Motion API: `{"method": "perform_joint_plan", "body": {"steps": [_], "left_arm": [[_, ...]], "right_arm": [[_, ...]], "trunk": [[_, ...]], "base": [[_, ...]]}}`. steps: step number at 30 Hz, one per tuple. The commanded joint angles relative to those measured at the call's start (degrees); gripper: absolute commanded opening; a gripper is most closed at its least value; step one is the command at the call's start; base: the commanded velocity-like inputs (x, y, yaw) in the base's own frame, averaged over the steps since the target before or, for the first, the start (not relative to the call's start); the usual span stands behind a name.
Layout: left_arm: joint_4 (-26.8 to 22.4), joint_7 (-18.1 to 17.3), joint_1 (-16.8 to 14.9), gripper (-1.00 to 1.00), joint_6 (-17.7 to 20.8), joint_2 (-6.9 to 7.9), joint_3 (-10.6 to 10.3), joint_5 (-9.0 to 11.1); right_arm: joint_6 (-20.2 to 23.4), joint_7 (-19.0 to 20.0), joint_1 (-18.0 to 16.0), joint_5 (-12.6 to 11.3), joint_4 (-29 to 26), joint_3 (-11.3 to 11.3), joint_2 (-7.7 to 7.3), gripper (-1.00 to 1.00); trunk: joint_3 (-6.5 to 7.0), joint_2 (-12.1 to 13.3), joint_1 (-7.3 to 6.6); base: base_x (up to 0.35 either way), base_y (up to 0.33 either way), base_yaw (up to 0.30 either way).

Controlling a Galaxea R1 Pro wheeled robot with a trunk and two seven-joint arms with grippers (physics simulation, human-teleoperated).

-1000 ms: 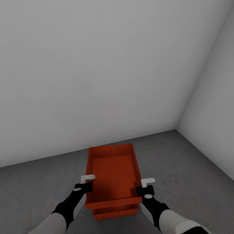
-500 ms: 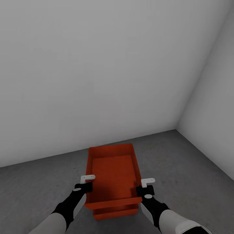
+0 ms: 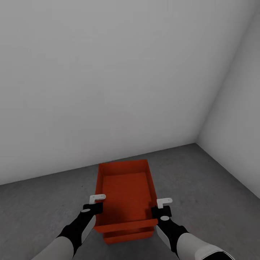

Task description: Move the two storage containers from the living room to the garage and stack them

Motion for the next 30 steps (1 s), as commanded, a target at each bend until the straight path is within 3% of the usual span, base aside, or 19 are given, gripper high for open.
{"method": "perform_joint_plan", "body": {"steps": [1, 7, 30], "left_arm": [[-0.6, 3.6, 0.0, -1.00, 0.4, -1.69, 0.7, 2.5], [-0.7, 3.6, -0.1, -1.00, 0.5, -1.71, 0.7, 2.5], [-0.6, 3.6, 0.0, -1.00, 0.5, -1.82, 0.7, 2.5]], "right_arm": [[-0.5, 0.1, 0.0, -0.9, 0.2, -1.3, 1.92, -1.00], [-0.5, 0.1, 0.0, -0.9, 0.2, -1.3, 1.92, -1.00], [-0.6, 0.1, 0.0, -0.8, 0.2, -1.3, 1.92, -1.00]], "trunk": [[-0.04, 0.0, 0.00], [-0.04, 0.0, 0.00], [-4.17, -9.2, 5.05]], "base": [[0.000, 0.000, 0.000], [0.000, 0.000, 0.000], [0.000, 0.000, 0.000]]}}
